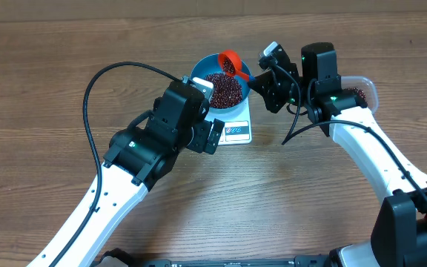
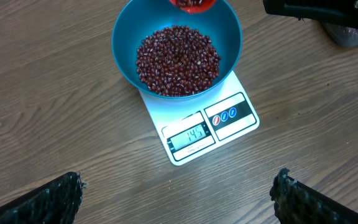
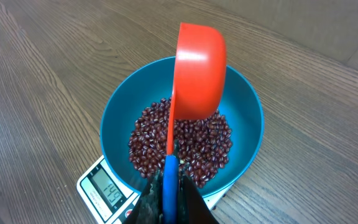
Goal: Scoop item into bowl and weigh 150g on scale
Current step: 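Tilt the red scoop slowly to trickle beans into the teal bowl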
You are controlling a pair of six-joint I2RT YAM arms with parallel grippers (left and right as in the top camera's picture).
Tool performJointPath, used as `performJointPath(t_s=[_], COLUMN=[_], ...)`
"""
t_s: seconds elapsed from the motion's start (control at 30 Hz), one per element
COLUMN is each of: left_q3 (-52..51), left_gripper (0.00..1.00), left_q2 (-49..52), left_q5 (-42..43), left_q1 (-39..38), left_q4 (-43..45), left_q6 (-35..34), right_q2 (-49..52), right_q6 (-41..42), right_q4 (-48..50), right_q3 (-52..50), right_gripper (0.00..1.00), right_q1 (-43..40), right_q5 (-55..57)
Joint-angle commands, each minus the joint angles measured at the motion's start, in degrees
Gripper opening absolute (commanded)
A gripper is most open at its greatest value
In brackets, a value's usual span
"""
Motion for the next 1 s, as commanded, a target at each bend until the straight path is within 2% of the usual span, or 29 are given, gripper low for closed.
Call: performJointPath(t_s=[0.0,0.77,0.9,0.97], left_q3=[0.9,0.9,0.9,0.9], left_gripper=[1.00,1.00,1.00,1.00], left_q2=[-0.5,-0.5,-0.5,-0.5], left_q5=[-0.5,-0.5,-0.5,-0.5], left_q1=[0.2,0.2,0.2,0.2], left_q4=[0.0,0.0,0.0,0.0], left_q6=[0.2,0.2,0.2,0.2], right_q2=[0.3,0.3,0.3,0.3], right_q6=[-0.4,0.0,-2.1,-1.6], right_q4=[0.4,0.2,-1.1,-0.6], right_q3=[0.0,0.0,0.0,0.0], right_gripper=[0.04,0.04,0.04,0.04], right_q1=[0.2,0.3,0.5,0.5], right_q5=[0.1,-1.0,5.0,4.4])
